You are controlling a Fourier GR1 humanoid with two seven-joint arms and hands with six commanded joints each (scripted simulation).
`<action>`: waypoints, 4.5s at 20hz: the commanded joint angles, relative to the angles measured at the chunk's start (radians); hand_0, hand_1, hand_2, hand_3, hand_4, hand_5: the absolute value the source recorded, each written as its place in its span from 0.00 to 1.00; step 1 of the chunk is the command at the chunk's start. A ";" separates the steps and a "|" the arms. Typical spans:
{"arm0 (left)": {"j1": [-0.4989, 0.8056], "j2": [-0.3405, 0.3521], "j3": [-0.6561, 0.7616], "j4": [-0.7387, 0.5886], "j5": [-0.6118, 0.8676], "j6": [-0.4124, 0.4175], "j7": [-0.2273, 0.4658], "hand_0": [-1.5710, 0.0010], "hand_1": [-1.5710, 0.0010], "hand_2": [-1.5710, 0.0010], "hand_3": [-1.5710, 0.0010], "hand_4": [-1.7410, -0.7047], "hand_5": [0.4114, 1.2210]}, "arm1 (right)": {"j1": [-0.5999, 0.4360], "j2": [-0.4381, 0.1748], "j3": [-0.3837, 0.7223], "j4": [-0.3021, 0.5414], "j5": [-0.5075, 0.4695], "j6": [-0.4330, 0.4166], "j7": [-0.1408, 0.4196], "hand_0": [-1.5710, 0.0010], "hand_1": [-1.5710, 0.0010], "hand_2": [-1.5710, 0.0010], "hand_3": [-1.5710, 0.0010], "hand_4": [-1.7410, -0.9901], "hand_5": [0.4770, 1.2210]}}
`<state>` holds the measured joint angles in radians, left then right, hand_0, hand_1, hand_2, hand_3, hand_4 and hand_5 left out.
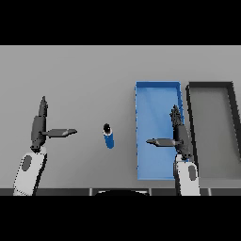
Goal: Pick up the blue pipe and place it into the blue bin.
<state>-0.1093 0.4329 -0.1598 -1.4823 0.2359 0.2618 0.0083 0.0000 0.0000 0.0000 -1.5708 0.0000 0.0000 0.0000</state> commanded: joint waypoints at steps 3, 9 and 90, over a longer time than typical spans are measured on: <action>-0.001 -0.005 -0.005 -0.003 -0.005 0.005 -0.005 1.00 1.00 1.00 1.00 0.71 0.22 | 0.000 -0.006 -0.005 0.001 -0.005 0.003 0.000 1.00 1.00 1.00 1.00 0.69 0.17; 0.061 0.121 -0.069 -0.023 -0.029 -0.194 -0.121 1.00 1.00 1.00 1.00 0.70 0.22 | 0.077 -0.117 0.052 -0.081 0.081 0.068 -0.099 1.00 1.00 1.00 1.00 0.68 0.17; -0.212 -0.279 -0.441 -0.077 -0.088 -0.424 -0.048 0.00 0.00 0.00 0.08 0.01 1.00 | 0.128 -0.223 0.065 -0.347 -0.139 0.250 -0.002 1.00 1.00 1.00 1.00 0.70 0.11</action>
<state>-0.3218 0.1534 -0.6007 -1.5588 0.1497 -0.1643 -0.0386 0.1263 -0.2241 0.0650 -1.9180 -0.1392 0.2494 -0.0039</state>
